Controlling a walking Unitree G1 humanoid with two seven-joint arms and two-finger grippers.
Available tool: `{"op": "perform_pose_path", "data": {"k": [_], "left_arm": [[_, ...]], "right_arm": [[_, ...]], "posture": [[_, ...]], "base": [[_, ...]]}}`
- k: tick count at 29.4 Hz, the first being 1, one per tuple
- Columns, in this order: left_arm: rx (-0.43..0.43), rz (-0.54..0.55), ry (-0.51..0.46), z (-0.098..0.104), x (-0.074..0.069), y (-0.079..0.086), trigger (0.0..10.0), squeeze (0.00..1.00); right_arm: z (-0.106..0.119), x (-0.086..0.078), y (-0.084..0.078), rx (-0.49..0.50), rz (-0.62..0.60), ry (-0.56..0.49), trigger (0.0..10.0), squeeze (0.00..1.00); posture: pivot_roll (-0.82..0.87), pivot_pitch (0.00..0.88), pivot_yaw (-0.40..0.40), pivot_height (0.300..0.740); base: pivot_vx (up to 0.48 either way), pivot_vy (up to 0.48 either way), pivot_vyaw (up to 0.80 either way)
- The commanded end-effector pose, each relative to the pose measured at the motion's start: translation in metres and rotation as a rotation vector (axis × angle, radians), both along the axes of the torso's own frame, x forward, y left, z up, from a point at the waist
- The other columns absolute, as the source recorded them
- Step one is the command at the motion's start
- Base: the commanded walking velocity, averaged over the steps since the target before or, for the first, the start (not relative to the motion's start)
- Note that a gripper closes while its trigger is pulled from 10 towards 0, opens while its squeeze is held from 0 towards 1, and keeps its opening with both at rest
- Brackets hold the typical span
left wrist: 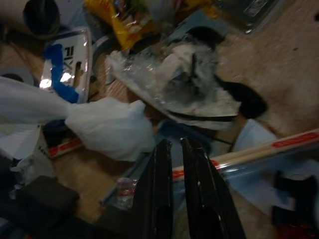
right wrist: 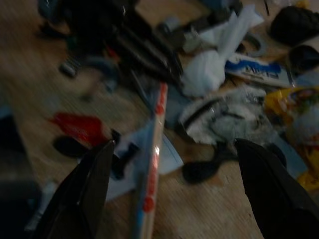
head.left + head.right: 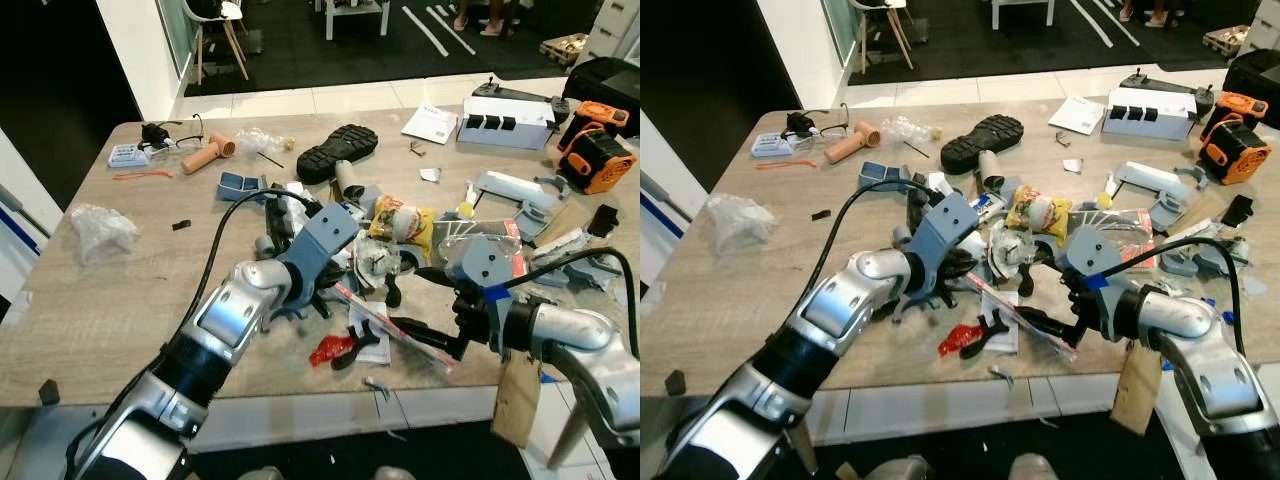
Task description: Picking trash to rubbish bin
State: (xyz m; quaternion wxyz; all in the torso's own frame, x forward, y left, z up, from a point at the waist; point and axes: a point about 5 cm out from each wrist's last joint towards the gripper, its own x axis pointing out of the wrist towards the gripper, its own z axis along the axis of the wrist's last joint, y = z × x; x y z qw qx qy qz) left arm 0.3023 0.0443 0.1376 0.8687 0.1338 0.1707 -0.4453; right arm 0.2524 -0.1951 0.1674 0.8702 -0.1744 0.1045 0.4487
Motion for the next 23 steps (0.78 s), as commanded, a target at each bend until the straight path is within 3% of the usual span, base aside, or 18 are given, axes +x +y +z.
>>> {"op": "perform_pose_path", "data": {"k": [1,2,3,5,6,7,12,15,23], "left_arm": [[-0.025,-0.023,0.014,0.004,-0.006,0.004,10.0,0.00],[-0.025,-0.023,0.014,0.004,-0.006,0.004,10.0,0.00],[-0.059,-0.045,-0.017,0.014,-0.013,0.009,10.0,0.00],[-0.059,-0.045,-0.017,0.014,-0.013,0.009,10.0,0.00],[-0.114,-0.072,-0.053,0.026,-0.019,0.012,10.0,0.43],[-0.131,-0.098,-0.070,0.032,-0.022,0.012,10.0,1.00],[-0.113,-0.128,-0.097,0.036,-0.025,0.015,10.0,1.00],[-0.054,-0.103,-0.115,0.034,-0.022,0.024,10.0,1.00],[-0.063,-0.152,-0.114,0.037,-0.030,0.023,10.0,1.00]], "right_arm": [[0.018,0.001,0.006,0.043,0.032,-0.036,10.0,0.00],[0.018,0.001,0.006,0.043,0.032,-0.036,10.0,0.00],[0.033,0.003,0.013,0.085,0.046,-0.068,10.0,0.00],[0.033,0.003,0.013,0.085,0.046,-0.068,10.0,0.00],[0.043,0.007,0.018,0.111,0.048,-0.091,10.0,0.00],[0.047,0.010,0.021,0.113,0.053,-0.096,10.0,0.00],[0.049,0.007,0.026,0.086,0.084,-0.091,10.0,0.00],[0.048,-0.008,0.025,0.020,0.139,-0.025,10.0,0.00],[0.042,-0.023,0.019,-0.066,0.183,0.072,10.0,0.00]], "posture": [[-0.14,0.000,0.082,0.740],[-0.14,0.000,0.082,0.740],[-0.12,0.000,0.071,0.740],[-0.12,0.000,0.071,0.740],[-0.11,0.000,0.063,0.740],[-0.11,0.000,0.061,0.740],[-0.10,0.000,0.055,0.740],[-0.12,0.000,0.039,0.740],[-0.12,0.008,0.021,0.740]], "base": [[0.000,0.000,0.00],[0.000,0.000,0.00],[0.000,0.000,0.00],[0.000,0.000,0.00],[0.000,0.000,0.00],[0.000,0.000,0.00],[0.000,0.000,0.00],[0.000,0.000,0.00],[0.000,0.000,0.00]]}}
